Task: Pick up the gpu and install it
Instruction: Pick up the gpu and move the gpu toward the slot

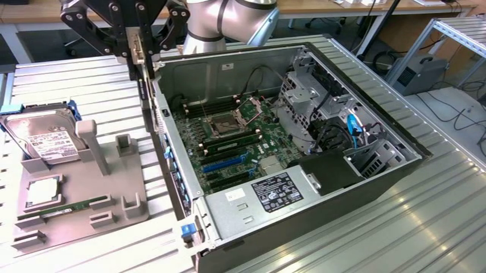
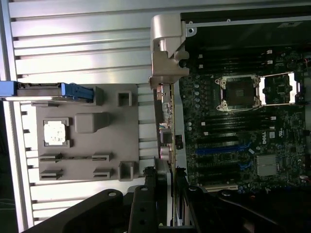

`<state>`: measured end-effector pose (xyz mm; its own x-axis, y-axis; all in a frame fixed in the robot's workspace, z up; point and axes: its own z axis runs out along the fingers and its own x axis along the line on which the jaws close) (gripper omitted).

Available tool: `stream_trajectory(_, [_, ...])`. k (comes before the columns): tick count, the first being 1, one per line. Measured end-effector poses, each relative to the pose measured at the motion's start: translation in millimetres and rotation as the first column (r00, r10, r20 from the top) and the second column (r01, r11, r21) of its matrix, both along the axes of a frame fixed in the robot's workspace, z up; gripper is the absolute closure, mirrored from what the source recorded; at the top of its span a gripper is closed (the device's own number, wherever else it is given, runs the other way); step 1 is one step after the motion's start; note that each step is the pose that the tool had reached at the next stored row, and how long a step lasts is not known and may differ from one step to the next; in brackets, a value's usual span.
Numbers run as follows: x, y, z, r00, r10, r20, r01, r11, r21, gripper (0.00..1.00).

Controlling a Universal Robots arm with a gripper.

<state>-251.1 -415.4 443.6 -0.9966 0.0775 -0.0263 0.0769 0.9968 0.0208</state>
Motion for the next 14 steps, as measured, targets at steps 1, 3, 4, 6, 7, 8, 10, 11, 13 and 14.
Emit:
stream_trajectory(1, [0.5, 0.0, 0.0, 1.0000, 0.000, 0.0000, 0.000, 1.0000, -0.0002, 0.73])
stream_trajectory(3, [1.2, 0.0, 0.0, 1.0000, 0.000, 0.0000, 0.000, 1.0000, -0.0003, 0.73])
stream_trajectory(4, [1.6, 0.0, 0.0, 1.0000, 0.000, 0.0000, 0.000, 1.0000, -0.0004, 0.73])
stream_trajectory(6, [2.8, 0.0, 0.0, 1.0000, 0.000, -0.0001, 0.000, 1.0000, -0.0007, 0.73])
stream_trajectory(7, [3.4, 0.0, -0.1, 1.0000, 0.000, 0.0000, 0.000, 1.0000, -0.0007, 0.73])
stream_trajectory(8, [4.1, 0.0, 0.0, 1.0000, 0.000, -0.0001, 0.000, 1.0000, -0.0007, 0.73])
stream_trajectory(10, [4.7, 0.0, -0.1, 1.0000, 0.000, 0.0000, 0.000, 1.0000, -0.0007, 0.73])
stream_trajectory(11, [5.1, 0.0, -0.1, 1.0000, 0.000, 0.0000, 0.000, 1.0000, -0.0007, 0.73])
stream_trajectory(13, [5.9, 0.0, -0.1, 1.0000, 0.000, 0.0000, 0.000, 1.0000, -0.0007, 0.73])
stream_trajectory(14, [6.5, 0.0, -0.1, 1.0000, 0.000, 0.0000, 0.000, 1.0000, -0.0007, 0.73])
